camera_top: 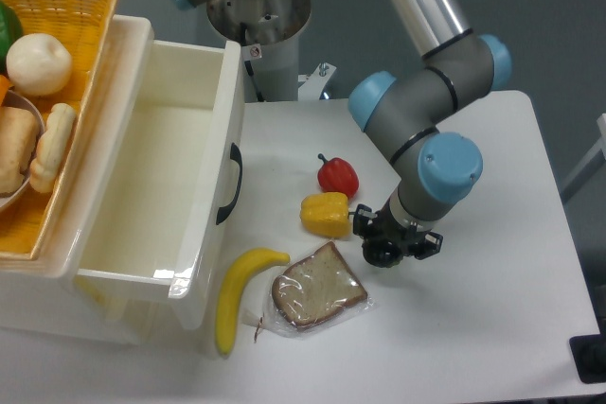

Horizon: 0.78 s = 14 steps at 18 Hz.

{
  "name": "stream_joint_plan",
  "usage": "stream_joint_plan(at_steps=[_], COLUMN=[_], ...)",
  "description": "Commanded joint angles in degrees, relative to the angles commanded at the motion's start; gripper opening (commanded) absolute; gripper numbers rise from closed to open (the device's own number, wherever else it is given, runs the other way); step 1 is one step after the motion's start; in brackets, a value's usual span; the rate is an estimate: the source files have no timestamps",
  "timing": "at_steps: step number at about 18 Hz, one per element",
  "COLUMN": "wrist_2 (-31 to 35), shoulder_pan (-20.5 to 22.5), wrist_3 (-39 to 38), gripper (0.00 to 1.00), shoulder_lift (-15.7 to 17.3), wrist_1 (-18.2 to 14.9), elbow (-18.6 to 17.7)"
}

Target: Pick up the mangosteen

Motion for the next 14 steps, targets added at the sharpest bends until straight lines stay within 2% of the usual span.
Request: stream_joint_plan(at_steps=[7,14], wrist_2=[0.1,0.2], shoulder_pan=[-2.1,-3.0], wrist_3=[4.4,4.5], gripper=[0.22,0.21], shoulder_lift=[4.2,5.8], wrist_1=[-0.2,-1.1], elbow=[-0.7,-1.1])
